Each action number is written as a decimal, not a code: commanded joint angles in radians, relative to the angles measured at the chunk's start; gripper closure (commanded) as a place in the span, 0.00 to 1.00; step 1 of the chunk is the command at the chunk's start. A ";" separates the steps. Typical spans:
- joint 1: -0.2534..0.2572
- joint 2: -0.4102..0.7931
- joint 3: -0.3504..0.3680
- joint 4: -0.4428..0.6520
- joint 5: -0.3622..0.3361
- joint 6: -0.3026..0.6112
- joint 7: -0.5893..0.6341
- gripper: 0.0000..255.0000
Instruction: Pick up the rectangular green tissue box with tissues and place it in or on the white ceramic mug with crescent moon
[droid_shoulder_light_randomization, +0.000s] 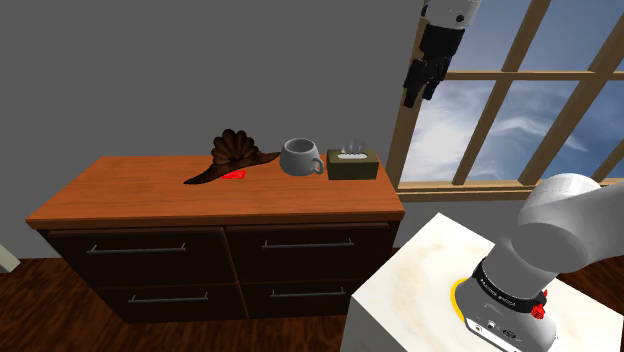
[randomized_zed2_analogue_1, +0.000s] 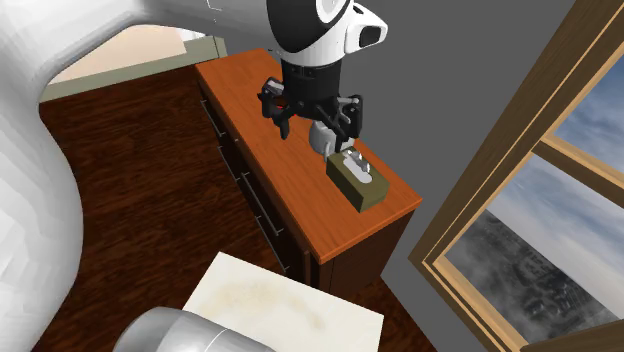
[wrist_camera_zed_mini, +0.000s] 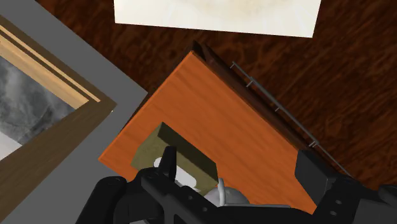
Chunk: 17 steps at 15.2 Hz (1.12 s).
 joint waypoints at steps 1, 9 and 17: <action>0.000 0.000 0.000 0.000 0.000 0.000 0.000 0.00; 0.014 0.241 0.052 -0.020 -0.192 0.207 -0.114 0.00; -0.002 0.514 0.105 0.013 -0.443 0.395 -0.146 0.00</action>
